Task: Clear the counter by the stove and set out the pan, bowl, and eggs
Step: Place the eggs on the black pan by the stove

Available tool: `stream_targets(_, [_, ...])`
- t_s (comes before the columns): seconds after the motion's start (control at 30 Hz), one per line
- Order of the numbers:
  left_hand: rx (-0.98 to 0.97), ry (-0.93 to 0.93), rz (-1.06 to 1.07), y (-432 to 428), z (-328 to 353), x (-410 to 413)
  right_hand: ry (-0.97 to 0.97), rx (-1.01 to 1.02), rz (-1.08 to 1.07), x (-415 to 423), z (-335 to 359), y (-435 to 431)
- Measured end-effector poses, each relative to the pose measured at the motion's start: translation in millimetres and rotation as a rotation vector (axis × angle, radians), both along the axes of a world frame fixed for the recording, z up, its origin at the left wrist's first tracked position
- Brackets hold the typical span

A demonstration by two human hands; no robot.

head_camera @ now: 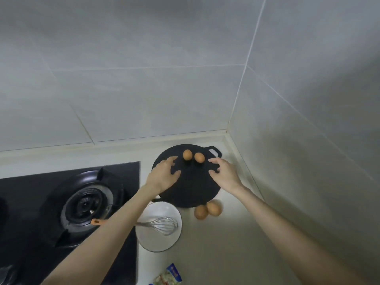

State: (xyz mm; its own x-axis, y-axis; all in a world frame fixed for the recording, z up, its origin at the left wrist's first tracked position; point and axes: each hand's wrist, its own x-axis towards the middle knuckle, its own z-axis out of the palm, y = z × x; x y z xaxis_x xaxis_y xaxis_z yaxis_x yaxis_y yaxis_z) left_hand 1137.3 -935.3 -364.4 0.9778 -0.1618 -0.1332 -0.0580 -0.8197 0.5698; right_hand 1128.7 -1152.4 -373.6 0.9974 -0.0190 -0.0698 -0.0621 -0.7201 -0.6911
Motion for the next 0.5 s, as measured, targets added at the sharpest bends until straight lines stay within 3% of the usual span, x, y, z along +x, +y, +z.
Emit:
stream_targets(0.2, [-0.154,0.137,0.124,-10.6,-23.1,74.0,0.055,-0.014,0.029,68.0,-26.1,6.3])
stream_targets(0.5, [-0.178,0.266,0.170,-33.7,-82.1,138.5,0.121,-0.169,0.078,140.1,-79.4,13.3])
